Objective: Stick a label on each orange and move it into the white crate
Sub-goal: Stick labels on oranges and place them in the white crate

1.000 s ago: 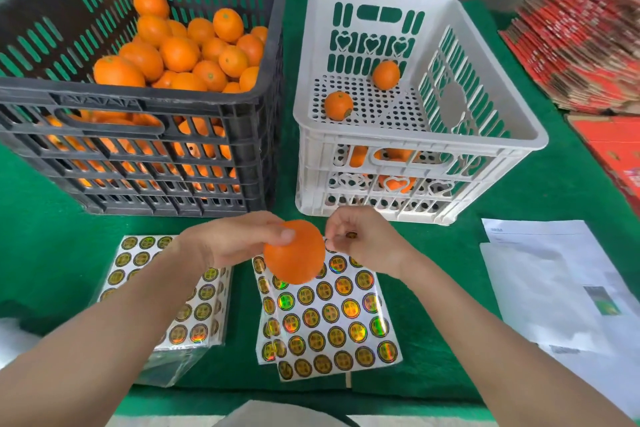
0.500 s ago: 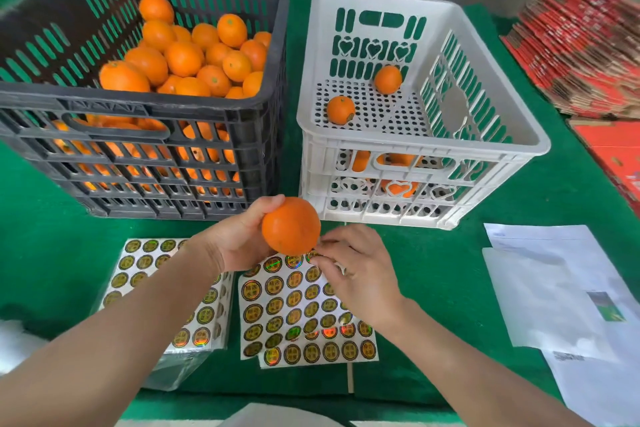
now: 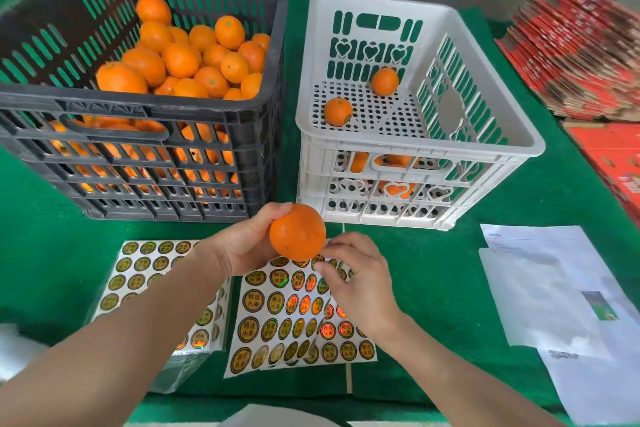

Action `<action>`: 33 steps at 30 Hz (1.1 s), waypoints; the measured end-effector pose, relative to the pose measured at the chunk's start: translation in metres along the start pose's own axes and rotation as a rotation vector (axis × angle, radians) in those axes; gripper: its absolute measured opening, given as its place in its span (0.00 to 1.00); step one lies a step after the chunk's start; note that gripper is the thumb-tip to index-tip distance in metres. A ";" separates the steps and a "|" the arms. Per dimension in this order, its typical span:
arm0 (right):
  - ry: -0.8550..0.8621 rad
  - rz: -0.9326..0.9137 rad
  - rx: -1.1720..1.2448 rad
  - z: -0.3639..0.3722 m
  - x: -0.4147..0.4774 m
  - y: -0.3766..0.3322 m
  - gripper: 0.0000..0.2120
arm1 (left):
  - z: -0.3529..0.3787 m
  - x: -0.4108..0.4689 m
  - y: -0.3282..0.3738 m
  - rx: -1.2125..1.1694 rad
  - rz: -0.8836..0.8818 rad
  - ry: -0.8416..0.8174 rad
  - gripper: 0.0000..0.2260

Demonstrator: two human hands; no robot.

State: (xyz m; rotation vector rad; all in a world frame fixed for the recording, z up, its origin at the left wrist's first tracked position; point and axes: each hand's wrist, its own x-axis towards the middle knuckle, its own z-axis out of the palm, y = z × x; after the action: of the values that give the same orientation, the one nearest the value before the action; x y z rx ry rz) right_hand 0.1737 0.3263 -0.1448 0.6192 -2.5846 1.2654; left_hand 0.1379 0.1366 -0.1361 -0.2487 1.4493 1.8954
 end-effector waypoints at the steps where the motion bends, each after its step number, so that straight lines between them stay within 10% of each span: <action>1: 0.021 -0.011 0.004 0.000 0.000 -0.001 0.06 | 0.000 0.000 -0.001 -0.010 -0.005 0.003 0.52; 24: 0.060 -0.076 0.024 -0.005 -0.010 0.004 0.06 | 0.002 0.008 0.000 0.093 -0.067 -0.043 0.49; 33: -0.172 0.559 0.319 -0.017 -0.005 0.007 0.10 | 0.000 -0.001 0.007 0.565 -0.073 -0.017 0.16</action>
State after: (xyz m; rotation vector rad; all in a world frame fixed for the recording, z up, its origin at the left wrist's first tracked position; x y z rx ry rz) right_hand 0.1749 0.3455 -0.1413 0.0336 -2.8307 1.8897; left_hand 0.1339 0.1351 -0.1300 -0.0146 1.8634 1.3558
